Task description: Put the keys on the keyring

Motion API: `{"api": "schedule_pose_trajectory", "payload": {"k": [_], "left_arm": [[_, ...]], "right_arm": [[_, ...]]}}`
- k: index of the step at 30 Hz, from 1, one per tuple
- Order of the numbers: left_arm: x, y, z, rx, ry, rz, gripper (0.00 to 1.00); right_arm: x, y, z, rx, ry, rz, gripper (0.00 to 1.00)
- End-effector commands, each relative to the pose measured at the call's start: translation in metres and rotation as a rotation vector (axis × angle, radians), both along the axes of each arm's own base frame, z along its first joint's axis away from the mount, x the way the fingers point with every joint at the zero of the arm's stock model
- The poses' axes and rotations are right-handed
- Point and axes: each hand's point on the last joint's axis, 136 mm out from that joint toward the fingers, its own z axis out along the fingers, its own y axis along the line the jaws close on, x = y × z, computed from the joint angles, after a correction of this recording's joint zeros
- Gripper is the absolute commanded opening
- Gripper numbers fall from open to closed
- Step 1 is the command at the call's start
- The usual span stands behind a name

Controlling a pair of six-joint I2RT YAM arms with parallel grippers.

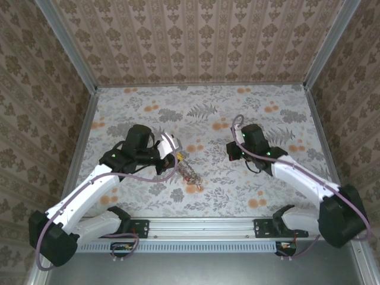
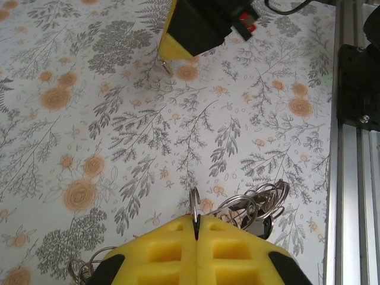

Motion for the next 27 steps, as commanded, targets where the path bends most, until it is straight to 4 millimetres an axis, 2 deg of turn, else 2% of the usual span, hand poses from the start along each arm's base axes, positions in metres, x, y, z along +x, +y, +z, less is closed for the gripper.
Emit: {"api": "schedule_pose_trajectory", "payload": {"k": [1,4,6,13,20,27], "left_arm": [[0.009,-0.015,0.028,-0.064,-0.075,-0.020,0.00],[0.009,-0.024,0.027,-0.063,-0.080,-0.035,0.00],[0.010,-0.030,0.027,-0.059,-0.085,-0.046,0.00],[0.016,-0.047,0.022,-0.024,-0.081,-0.048,0.00],[0.020,-0.059,0.030,-0.062,-0.106,-0.043,0.00],[0.019,-0.071,0.026,-0.058,-0.086,-0.015,0.00]], "right_arm": [[-0.008,0.031,0.059,0.131,-0.301,0.223,0.00],[-0.033,0.044,0.081,0.193,-0.411,0.375,0.00],[-0.042,0.048,0.093,0.229,-0.449,0.423,0.00],[-0.074,0.075,0.123,0.335,-0.429,0.673,0.00],[-0.073,0.082,0.114,0.242,-0.431,0.669,0.00],[-0.061,0.091,0.091,0.182,-0.438,0.576,0.00]]}}
